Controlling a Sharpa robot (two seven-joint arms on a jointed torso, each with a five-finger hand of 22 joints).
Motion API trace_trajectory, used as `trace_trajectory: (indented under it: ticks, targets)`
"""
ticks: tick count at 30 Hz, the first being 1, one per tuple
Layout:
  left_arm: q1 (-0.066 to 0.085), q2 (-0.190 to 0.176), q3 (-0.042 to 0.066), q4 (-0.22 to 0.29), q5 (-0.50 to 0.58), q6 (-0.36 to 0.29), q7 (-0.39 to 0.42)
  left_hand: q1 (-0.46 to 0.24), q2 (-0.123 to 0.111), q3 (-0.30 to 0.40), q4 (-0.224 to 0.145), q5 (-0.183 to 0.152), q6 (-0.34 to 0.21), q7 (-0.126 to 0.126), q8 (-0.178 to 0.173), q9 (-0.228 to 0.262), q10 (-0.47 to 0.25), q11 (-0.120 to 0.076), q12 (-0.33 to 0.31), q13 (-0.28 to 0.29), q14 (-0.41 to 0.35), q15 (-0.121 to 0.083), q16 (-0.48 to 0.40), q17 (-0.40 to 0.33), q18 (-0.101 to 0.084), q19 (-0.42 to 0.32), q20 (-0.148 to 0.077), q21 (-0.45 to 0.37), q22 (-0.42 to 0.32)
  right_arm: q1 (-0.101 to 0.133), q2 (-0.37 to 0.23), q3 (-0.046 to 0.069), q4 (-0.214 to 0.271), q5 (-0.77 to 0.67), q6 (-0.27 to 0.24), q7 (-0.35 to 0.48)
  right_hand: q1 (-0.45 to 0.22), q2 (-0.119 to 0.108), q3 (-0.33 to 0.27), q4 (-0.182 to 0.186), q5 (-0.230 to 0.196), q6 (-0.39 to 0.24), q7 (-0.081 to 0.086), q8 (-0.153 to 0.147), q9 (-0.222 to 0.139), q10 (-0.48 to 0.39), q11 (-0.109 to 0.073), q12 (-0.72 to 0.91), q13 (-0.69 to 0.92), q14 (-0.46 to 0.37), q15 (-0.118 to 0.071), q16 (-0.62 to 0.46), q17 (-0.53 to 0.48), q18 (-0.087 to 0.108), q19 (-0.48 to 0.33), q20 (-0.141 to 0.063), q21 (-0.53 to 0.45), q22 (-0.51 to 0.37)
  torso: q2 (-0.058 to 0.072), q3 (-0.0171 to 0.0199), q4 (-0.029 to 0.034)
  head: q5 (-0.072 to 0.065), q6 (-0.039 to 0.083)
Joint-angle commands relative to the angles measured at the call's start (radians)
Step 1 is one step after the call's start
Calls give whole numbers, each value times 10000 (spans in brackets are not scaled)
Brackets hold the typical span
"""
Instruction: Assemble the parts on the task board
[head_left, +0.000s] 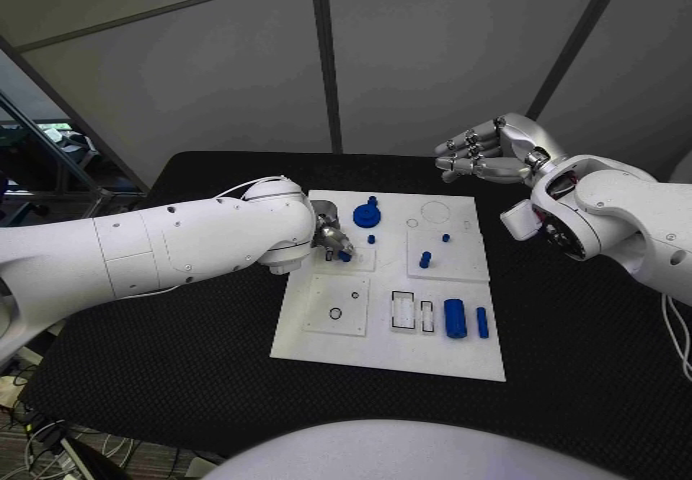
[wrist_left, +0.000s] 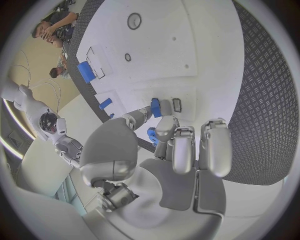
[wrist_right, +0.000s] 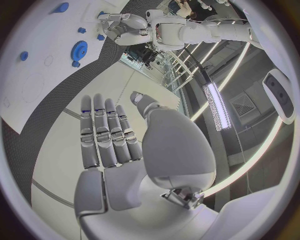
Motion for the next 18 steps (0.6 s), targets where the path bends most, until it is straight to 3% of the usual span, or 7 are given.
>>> trace_trajectory:
  ticks: [1, 18]
  targets:
    - [-8, 16, -16, -3, -98, 204, -128, -69, 18, -67, 19, 13, 79, -23, 36, -17, 72, 2, 47, 12, 1009, -51, 25, 2548, -315, 74, -23, 43, 619, 25, 7, 8, -6, -1, 12, 81, -113, 2, -53, 17, 61, -60, 27, -45, 2, -79, 12, -19, -9, -61, -13, -54, -8, 99, 70, -23, -51, -8, -4, -2, 7, -15, -17]
    - [-7, 14, -15, 54, -99, 266, -127, -65, -82, -365, 73, 15, 171, -68, 115, -132, 135, -35, 80, 42, 1011, -76, 29, 2552, -331, 120, -45, 80, 695, 25, 7, 8, -6, 0, 40, 66, -124, 3, -70, 26, 87, -67, 30, -46, 3, -85, 15, -16, -10, -67, -10, -52, -14, 100, 73, -19, -69, -20, -6, 5, 19, -26, -49]
